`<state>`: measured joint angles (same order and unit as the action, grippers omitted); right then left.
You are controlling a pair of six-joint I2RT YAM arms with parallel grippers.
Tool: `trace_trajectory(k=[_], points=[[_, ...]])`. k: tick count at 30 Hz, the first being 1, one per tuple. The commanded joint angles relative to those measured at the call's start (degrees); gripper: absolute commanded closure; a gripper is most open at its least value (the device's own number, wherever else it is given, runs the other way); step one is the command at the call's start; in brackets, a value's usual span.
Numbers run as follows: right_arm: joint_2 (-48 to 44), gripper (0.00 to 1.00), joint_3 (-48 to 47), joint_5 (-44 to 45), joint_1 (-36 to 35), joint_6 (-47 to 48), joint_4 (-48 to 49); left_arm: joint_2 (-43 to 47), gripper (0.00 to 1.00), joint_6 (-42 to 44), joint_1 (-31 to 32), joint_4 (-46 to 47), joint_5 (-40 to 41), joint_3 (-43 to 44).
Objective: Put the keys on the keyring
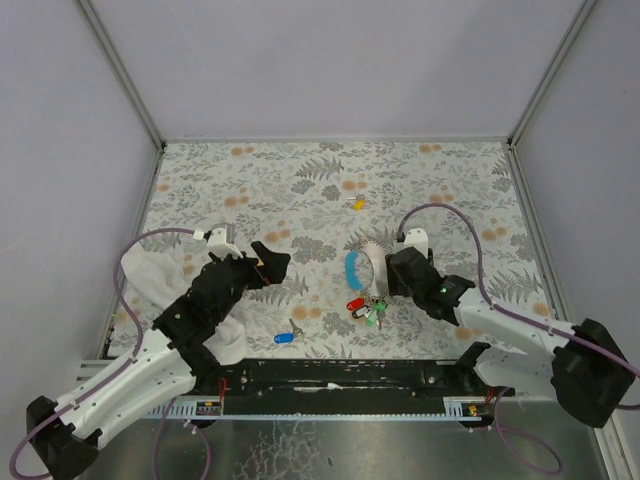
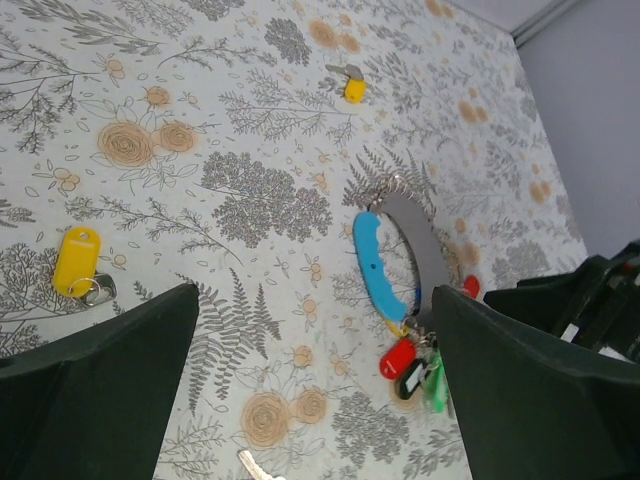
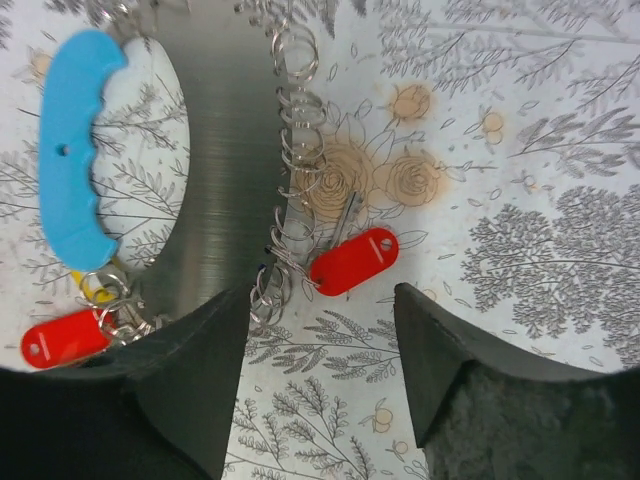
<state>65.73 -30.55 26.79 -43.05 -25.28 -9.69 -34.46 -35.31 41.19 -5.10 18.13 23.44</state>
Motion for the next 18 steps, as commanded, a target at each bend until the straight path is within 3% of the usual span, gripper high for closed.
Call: trace_trajectory(k=[1, 2, 3, 13, 18], points=[[-9.53, 0.25, -0.52, 2.08, 0.57, -1.18, -3.58, 2.13, 0.00, -8.02, -0.23, -11.63, 4.92, 6.12], [-11.49, 0.04, -0.83, 2.82, 0.52, -0.57, -5.35, 2.71, 0.00, -9.45, -0.23, -13.40, 5.51, 7.35], [-13.70, 0.01, -1.14, 3.68, 0.51, -0.25, -7.06, 3.28, 0.00, -9.85, -0.16, -14.88, 5.70, 8.37], [-42.75, 0.01, -3.17, 6.87, 0.51, 0.34, -18.07, 13.20, 0.00, -0.48, -0.12, -19.75, 1.47, 15.95], [-49.85, 0.01, -8.82, 9.06, 0.51, 4.00, -23.13, 17.16, 0.00, 3.19, -0.11, -20.68, 3.15, 17.73]])
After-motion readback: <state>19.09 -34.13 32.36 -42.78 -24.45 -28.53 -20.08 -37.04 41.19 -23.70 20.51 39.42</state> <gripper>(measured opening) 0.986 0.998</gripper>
